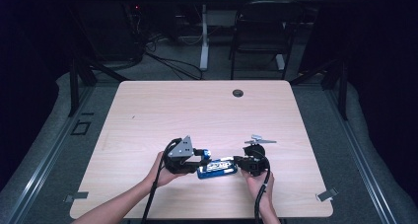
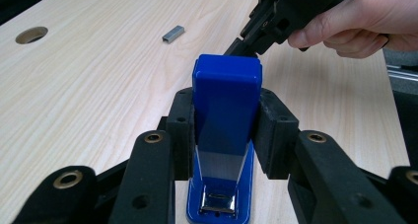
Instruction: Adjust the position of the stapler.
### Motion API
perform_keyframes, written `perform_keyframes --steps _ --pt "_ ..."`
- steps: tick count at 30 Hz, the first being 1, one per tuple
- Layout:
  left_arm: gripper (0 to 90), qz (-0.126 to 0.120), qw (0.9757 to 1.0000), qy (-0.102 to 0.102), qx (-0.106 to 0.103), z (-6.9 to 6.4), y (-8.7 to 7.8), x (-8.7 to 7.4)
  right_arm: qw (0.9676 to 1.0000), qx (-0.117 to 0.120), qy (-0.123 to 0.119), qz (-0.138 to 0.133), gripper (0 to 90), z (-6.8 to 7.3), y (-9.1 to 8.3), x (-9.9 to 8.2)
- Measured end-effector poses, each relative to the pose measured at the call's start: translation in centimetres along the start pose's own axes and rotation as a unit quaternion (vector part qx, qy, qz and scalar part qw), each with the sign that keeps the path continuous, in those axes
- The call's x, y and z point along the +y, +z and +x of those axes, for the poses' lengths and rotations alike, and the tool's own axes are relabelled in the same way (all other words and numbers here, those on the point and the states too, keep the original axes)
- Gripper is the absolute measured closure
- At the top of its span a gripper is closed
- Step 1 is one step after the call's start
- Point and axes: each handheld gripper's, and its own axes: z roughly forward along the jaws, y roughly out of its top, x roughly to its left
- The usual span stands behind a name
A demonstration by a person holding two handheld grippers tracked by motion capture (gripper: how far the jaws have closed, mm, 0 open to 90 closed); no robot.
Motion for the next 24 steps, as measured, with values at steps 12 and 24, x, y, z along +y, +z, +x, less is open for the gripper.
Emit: perform_keyframes --steps 12,24 --pt "65.7 -0.001 0.9998 -0.018 -0.01 0.2 -1.2 -1.0 1.0 -0.008 -0.003 0.005 89.0 0.2 0.0 0.2" --pt "65.7 -0.007 0.9998 -0.017 -0.01 0.2 -1.7 -1.7 0.9999 -0.004 0.002 0.009 88.9 0.1 0.0 0.2"
